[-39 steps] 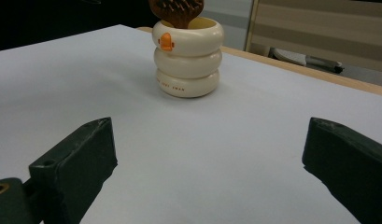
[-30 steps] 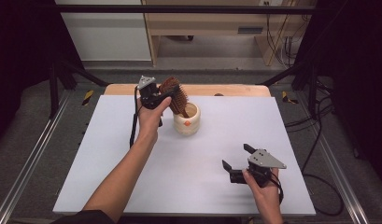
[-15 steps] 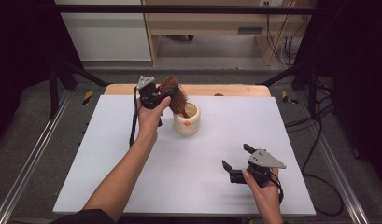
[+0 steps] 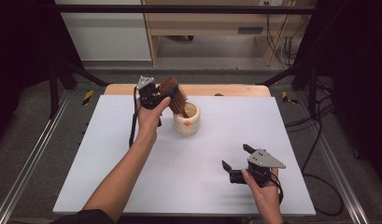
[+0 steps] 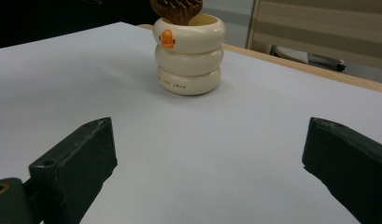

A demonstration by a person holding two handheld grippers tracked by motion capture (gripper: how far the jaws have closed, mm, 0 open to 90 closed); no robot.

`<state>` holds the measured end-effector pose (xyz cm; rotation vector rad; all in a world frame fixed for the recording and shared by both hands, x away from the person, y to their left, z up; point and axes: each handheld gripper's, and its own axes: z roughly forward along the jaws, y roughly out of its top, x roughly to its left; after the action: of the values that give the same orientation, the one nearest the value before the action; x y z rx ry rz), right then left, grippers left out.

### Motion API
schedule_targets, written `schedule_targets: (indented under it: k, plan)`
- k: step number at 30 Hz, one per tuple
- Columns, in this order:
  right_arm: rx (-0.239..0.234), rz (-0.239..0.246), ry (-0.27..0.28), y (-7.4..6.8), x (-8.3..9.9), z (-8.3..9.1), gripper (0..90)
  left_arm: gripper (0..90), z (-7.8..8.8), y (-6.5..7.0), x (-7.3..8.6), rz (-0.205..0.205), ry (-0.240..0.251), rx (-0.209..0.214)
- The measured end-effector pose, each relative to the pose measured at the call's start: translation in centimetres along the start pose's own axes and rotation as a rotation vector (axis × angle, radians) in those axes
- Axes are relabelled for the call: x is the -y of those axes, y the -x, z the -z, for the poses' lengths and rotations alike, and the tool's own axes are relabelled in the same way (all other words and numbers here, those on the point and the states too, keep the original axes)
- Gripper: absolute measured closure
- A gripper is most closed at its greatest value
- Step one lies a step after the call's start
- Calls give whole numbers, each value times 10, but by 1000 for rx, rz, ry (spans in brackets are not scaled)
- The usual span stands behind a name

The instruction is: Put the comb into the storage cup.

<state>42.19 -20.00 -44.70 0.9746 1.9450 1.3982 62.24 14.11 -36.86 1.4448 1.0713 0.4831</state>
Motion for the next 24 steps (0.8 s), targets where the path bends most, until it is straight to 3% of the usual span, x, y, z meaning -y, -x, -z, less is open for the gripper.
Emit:
schedule_targets:
  k: [16, 24]
  plan:
    - [1, -2, 3, 1, 0, 0, 33, 301, 3, -1, -1, -13, 22, 0]
    - [-1, -4, 6, 1, 0, 0, 33, 152, 6, 3, -3, -24, 33, -19]
